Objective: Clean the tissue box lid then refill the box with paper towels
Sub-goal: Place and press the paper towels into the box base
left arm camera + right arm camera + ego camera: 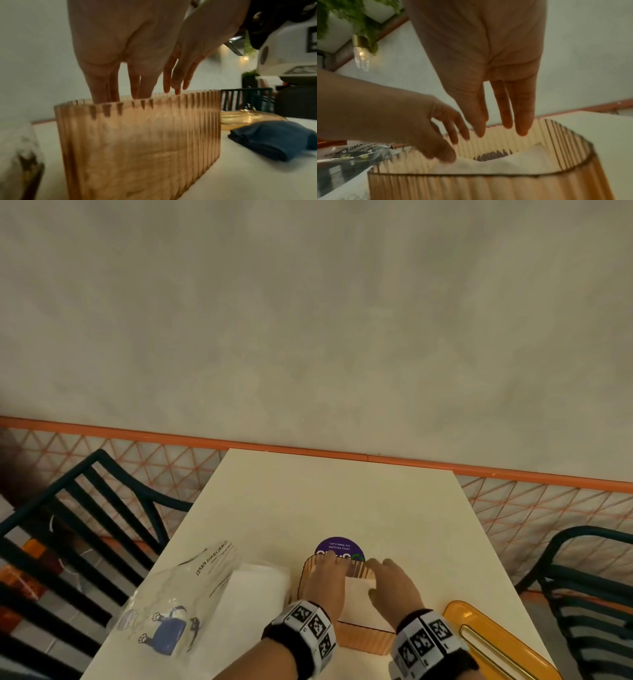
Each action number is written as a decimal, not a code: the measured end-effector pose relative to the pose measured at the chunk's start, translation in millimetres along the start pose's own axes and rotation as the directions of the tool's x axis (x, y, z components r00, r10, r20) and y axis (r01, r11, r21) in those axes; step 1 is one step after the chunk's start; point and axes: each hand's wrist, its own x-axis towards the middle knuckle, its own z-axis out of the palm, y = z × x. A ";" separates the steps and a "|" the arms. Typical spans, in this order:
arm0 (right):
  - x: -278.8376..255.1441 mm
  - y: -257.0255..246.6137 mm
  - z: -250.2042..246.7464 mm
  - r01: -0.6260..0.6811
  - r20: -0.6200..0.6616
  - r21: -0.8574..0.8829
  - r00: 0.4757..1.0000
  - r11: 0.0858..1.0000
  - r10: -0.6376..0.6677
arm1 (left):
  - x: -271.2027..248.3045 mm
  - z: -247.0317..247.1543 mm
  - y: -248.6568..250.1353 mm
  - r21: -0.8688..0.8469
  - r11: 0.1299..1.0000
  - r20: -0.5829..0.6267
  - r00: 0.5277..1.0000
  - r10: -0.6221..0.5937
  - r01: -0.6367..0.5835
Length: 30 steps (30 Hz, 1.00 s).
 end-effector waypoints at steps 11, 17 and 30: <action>14.6 7.4 33.6 -0.057 0.273 -0.039 0.960 0.998 0.066 | 21.5 6.9 -16.2 0.028 0.986 0.411 0.897 -0.159 0.162; 14.1 7.8 18.7 -0.005 0.280 -0.069 0.960 0.998 0.024 | 5.5 -2.6 -16.8 -0.153 0.983 0.194 0.978 -0.072 0.103; -23.8 36.9 10.6 -0.206 0.069 0.208 0.978 0.956 0.196 | -62.5 -49.8 -135.4 -0.108 0.753 0.049 0.760 -0.648 0.649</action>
